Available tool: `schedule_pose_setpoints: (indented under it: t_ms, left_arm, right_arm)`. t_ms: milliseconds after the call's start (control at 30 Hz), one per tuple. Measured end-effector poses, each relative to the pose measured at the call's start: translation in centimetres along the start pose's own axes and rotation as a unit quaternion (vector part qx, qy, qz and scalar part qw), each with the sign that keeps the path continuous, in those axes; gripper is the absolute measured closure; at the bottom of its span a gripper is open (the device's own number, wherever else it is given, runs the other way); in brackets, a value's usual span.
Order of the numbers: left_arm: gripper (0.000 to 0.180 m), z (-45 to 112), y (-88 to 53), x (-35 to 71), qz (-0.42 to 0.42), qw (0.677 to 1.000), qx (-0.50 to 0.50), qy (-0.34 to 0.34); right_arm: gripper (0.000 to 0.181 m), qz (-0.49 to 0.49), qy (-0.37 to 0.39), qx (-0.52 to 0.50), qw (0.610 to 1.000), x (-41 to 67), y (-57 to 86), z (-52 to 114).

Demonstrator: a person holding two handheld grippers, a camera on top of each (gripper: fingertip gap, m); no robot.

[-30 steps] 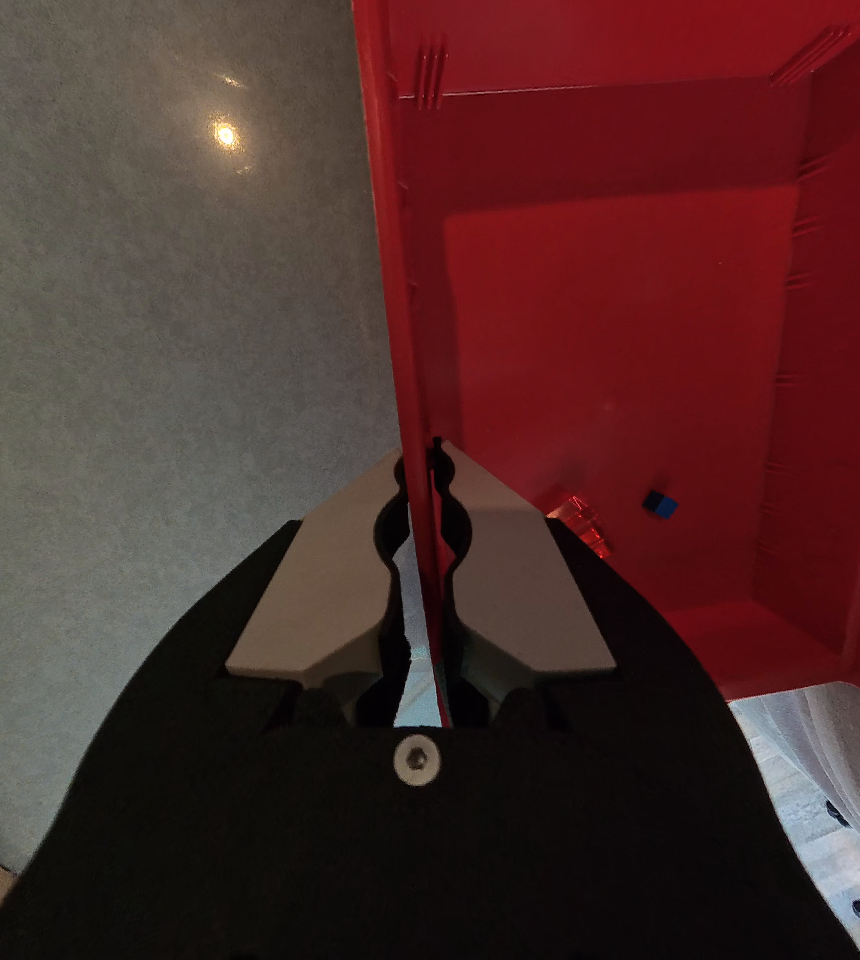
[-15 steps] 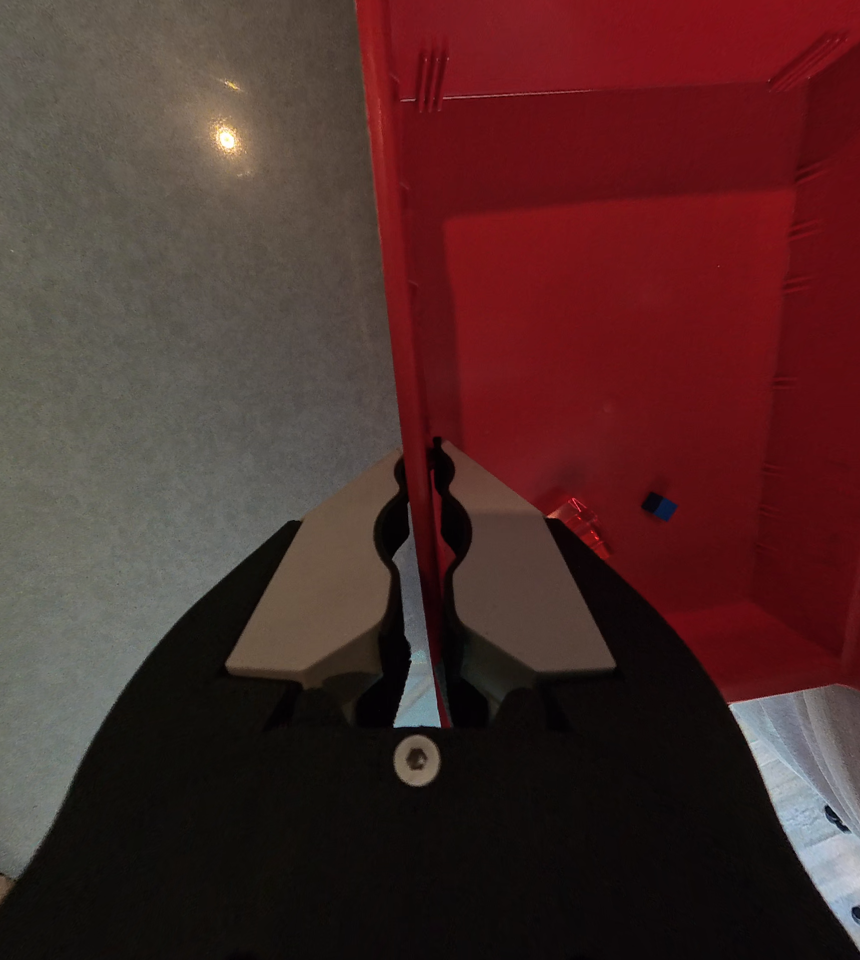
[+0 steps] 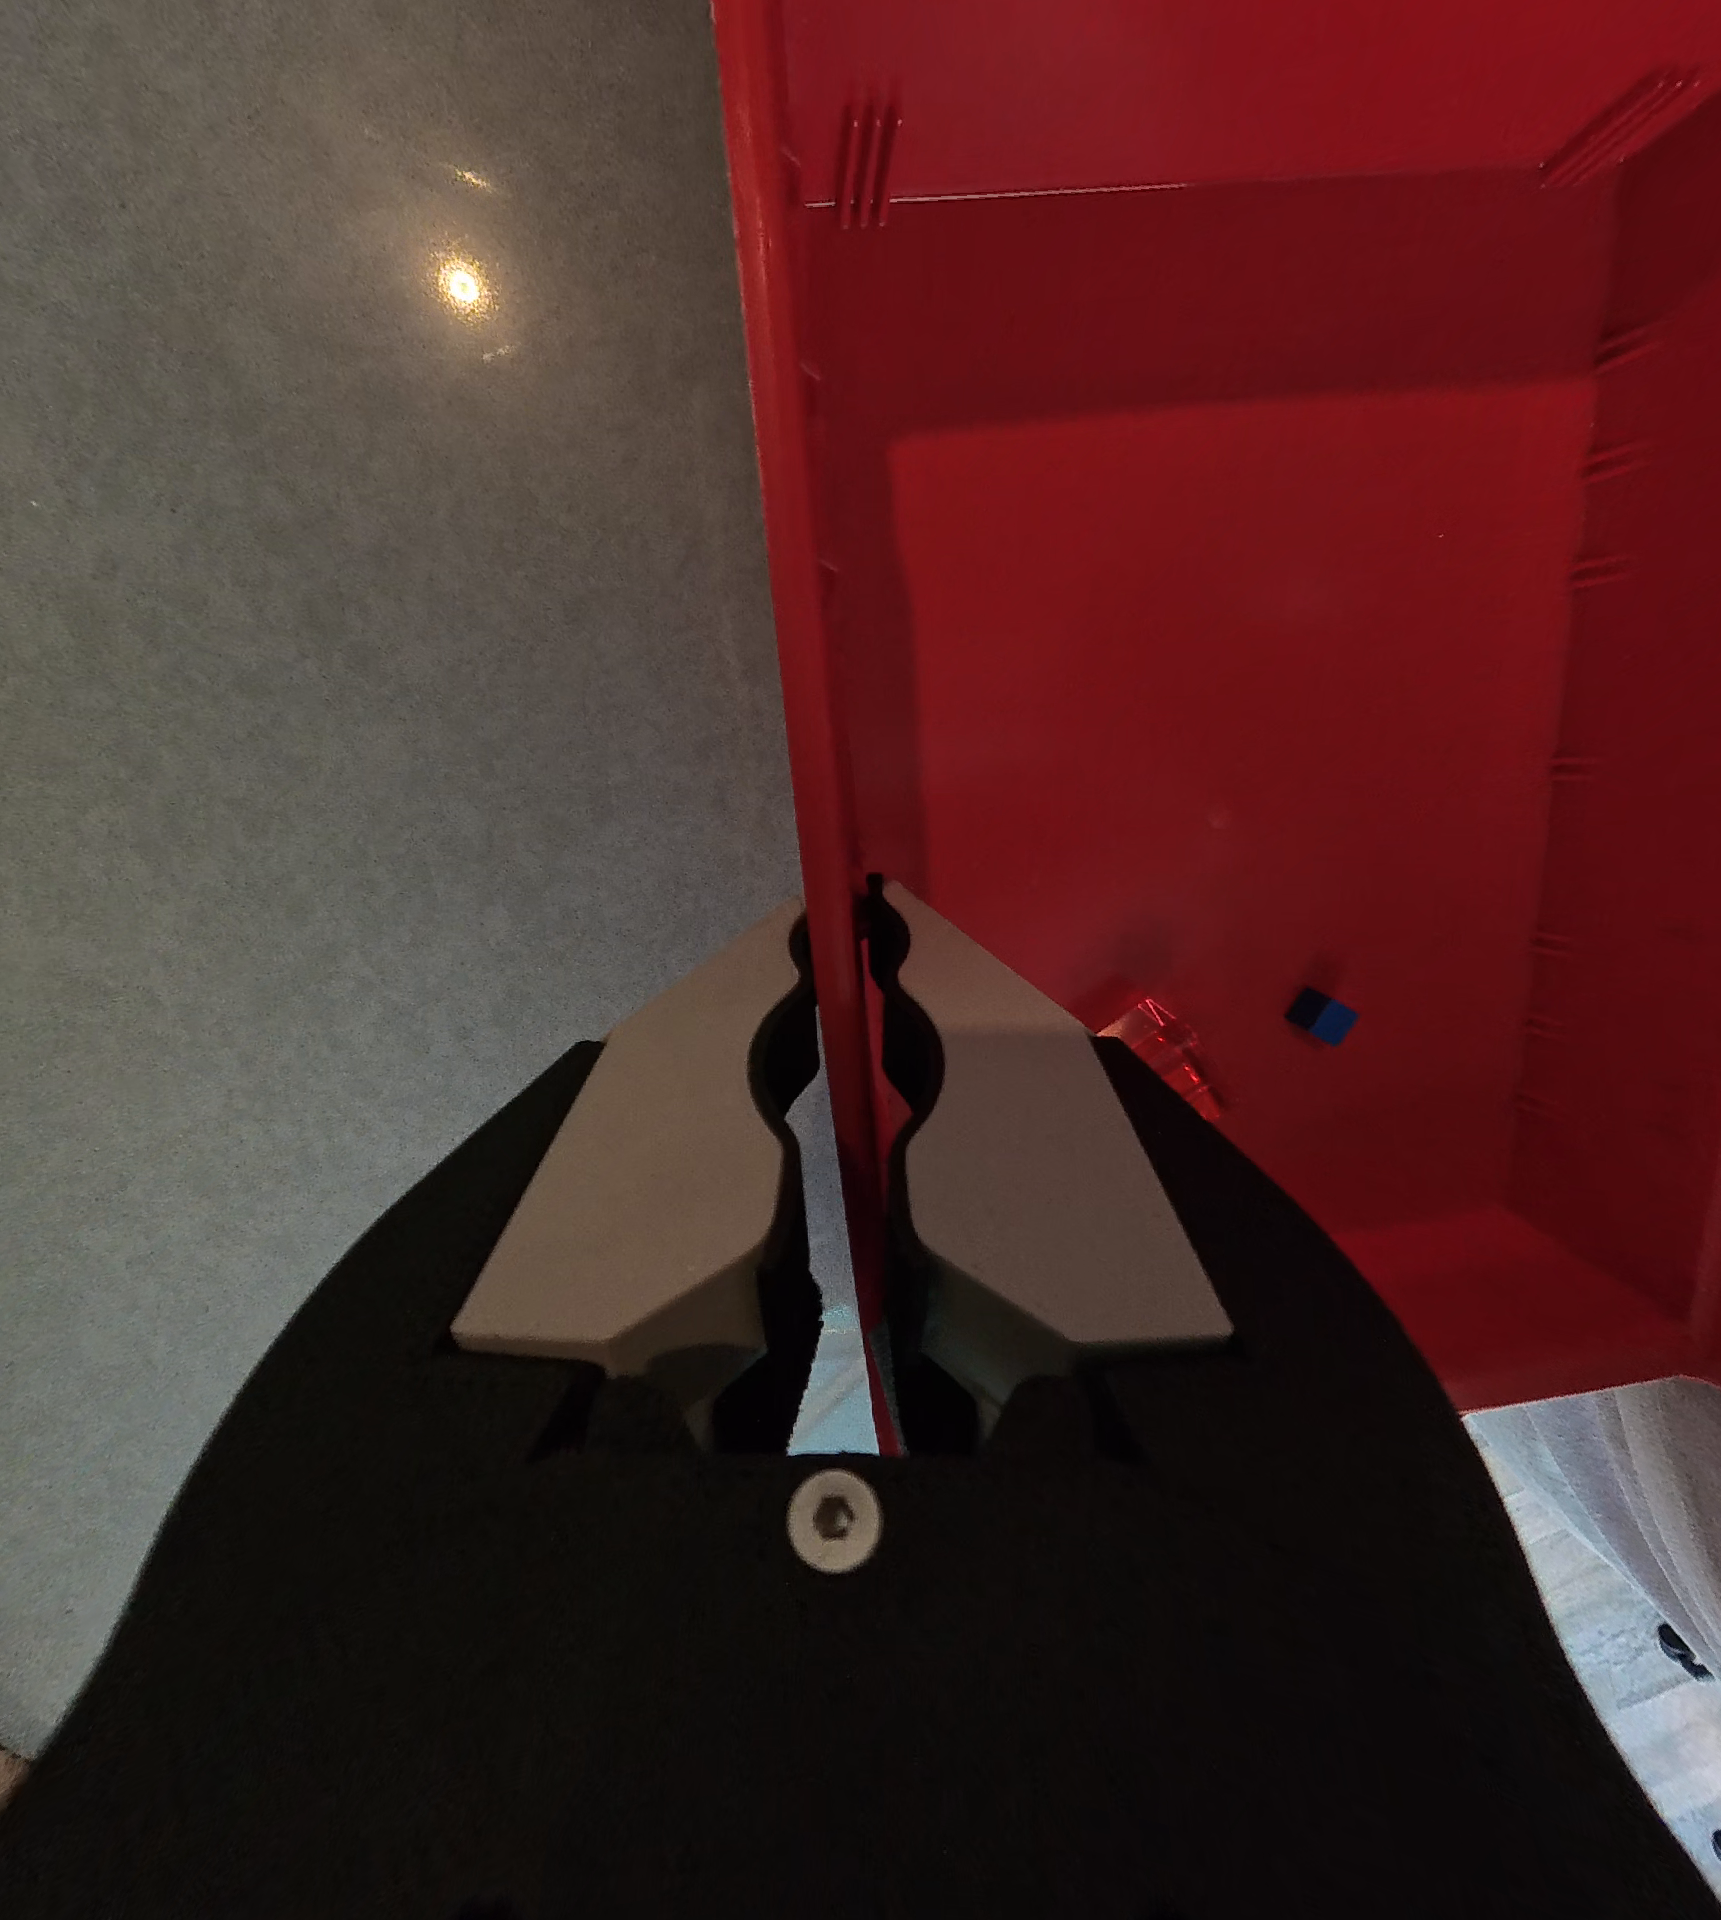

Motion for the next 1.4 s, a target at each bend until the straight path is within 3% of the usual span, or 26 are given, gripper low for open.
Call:
schedule_pose_setpoints:
  t_ms: [167,267,500,567,733,800,867,967,1167,1267,1333,1400]
  left_arm:
    - [0.177,0.0,0.0,0.0,-0.001,1.000,-0.002,0.002]
    - [0.177,0.0,0.0,0.0,0.000,1.000,-0.003,0.003]
    - [0.176,0.0,-0.1,0.1,-0.015,1.000,-0.017,0.010]
    - [0.176,-0.1,-0.1,0.0,-0.020,0.999,-0.022,0.017]
    - [0.176,0.0,-0.2,-0.1,-0.020,0.999,-0.026,0.035]
    - [0.176,0.0,-0.2,0.0,-0.019,0.999,-0.019,0.037]
    - [0.177,0.0,-0.4,0.1,-0.035,0.998,-0.007,0.046]
    - [0.177,0.0,-0.8,0.2,-0.066,0.996,0.005,0.052]
    - [0.177,-0.3,-2.1,-0.2,-0.172,0.982,0.041,0.066]
    - [0.172,-0.4,-1.2,-0.1,-0.238,0.967,0.008,0.093]
    - [0.155,-0.7,-0.1,0.6,-0.265,0.954,-0.043,0.136]
    - [0.157,-1.2,0.7,0.9,-0.266,0.947,-0.069,0.166]
  right_arm:
    - [0.172,-0.026,-0.007,-0.002,1.000,0.1,-0.2,-0.4]
    - [0.173,-0.046,0.035,0.005,0.998,1.0,-1.4,-1.6]
    - [0.172,-0.257,0.039,-0.089,0.962,6.7,-5.9,2.9]
    - [0.150,-0.273,0.024,-0.111,0.955,8.0,-6.0,4.8]
    - [0.152,-0.280,0.027,-0.157,0.947,7.0,-6.6,4.0]
    - [0.159,-0.292,0.092,-0.218,0.926,6.4,-7.1,0.4]
    - [0.159,-0.315,0.174,-0.323,0.875,5.4,-7.2,-4.7]
    - [0.140,-0.308,0.210,-0.472,0.799,2.7,-5.3,-11.1]
    - [0.134,-0.238,0.076,-0.471,0.846,-0.8,1.0,-11.3]
    - [0.129,-0.224,0.053,-0.478,0.848,0.1,3.2,-11.0]
    - [0.127,-0.219,0.047,-0.496,0.839,1.1,4.4,-11.7]
    - [0.128,-0.214,0.041,-0.490,0.844,1.7,5.5,-12.1]
Point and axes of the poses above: each gripper's, where its closed fingertips meet, z out along the fingers, x out of its top, y = z × x across the jaws, the point moved 5 cm from there along -z, back along the fingers, and after that the axes turned 3 degrees about -y, right-handed, at the moved point
